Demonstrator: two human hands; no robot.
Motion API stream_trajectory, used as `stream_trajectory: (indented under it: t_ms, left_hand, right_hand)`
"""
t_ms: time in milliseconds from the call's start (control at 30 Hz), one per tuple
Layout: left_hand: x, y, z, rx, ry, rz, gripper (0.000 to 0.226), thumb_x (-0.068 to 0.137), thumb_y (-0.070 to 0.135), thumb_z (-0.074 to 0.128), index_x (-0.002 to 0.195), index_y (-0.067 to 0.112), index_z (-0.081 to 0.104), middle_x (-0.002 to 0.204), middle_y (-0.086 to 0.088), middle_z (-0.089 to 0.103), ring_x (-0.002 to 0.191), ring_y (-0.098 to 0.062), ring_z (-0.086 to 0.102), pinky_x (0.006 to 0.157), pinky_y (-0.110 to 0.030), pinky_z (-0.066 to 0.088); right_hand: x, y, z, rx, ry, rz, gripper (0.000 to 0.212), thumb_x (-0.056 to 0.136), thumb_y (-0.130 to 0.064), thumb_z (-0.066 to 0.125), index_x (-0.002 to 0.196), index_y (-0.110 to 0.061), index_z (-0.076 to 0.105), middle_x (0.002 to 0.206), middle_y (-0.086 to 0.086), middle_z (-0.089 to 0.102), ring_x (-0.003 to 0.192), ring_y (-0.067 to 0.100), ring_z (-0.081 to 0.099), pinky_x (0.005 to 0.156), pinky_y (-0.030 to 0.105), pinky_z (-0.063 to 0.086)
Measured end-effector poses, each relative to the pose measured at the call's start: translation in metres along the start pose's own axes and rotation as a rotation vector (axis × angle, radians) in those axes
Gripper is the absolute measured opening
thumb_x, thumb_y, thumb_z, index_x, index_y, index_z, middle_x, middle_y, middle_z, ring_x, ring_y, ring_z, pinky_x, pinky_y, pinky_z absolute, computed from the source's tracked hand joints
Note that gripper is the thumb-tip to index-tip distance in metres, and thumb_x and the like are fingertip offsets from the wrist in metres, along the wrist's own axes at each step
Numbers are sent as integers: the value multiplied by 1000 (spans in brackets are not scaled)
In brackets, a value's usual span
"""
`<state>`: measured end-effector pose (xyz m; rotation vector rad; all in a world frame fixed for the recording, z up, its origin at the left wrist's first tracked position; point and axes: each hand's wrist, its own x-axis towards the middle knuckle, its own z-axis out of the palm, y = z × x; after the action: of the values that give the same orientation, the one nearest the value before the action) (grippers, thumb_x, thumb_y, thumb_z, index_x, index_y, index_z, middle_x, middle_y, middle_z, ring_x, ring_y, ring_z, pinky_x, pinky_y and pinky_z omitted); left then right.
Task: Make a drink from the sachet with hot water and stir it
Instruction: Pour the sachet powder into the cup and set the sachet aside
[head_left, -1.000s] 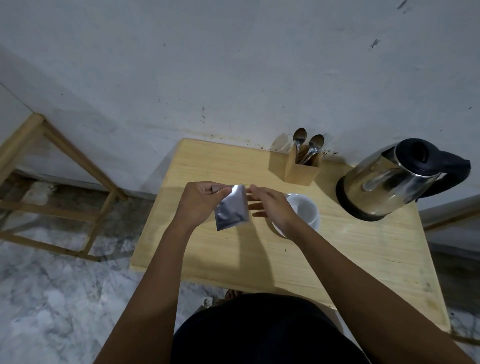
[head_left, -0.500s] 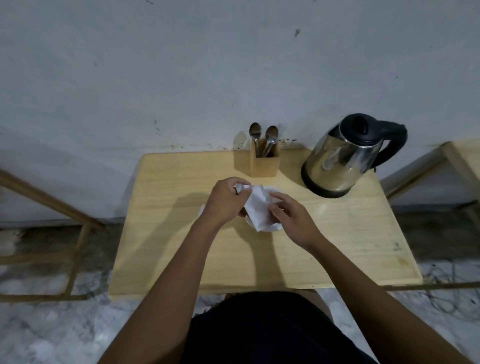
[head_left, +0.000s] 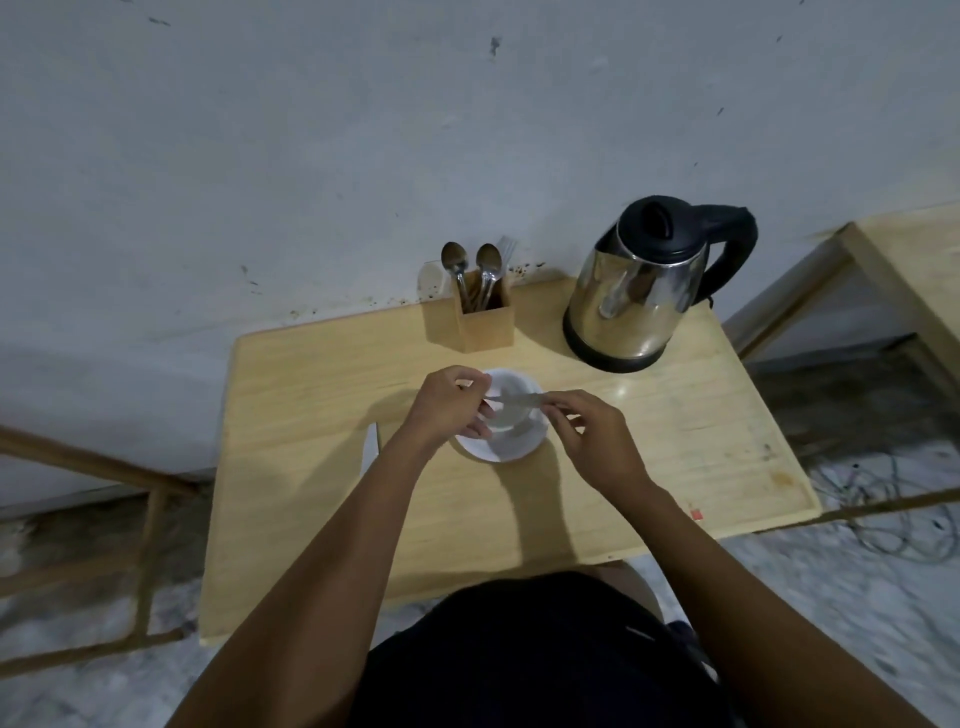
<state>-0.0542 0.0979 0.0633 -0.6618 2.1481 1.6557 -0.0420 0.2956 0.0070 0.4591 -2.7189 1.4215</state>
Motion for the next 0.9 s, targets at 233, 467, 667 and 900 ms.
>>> stream_trajectory:
  t_ms: [233,467,667,900]
  left_hand:
    - [18,-24,-12,261,33,203,27,96,20,44,115,19,64,100,3,62,62,-13,58,59,-20,46]
    - [36,-40,-10,430,161,322,12,88,16,63,94,14,73,91,2,58,68,-7,51,61,-10,37]
    - [41,-47,-8,426,193,317,13,88,16,64,95,10,73,92,-3,62,76,-12,55,63,-11,37]
    - [43,-51,-3,419,216,332,10,87,12,64,91,9,72,86,0,60,76,-14,55,62,-10,35]
  right_hand:
    - [32,0,-16,-165,-134,109,19,95,-23,60,111,-20,71,99,-6,74,79,8,62,68,27,48]
    - [61,-7,-20,-300,-236,46,20,95,-27,59,111,-29,71,95,-11,74,80,8,63,61,21,39]
    - [72,-13,-15,-321,-163,-25,20,96,-31,60,106,-24,76,93,-5,76,82,14,68,67,26,44]
    - [79,-17,-13,-230,-200,29,15,90,-33,68,100,-28,78,87,-15,59,76,5,53,70,27,42]
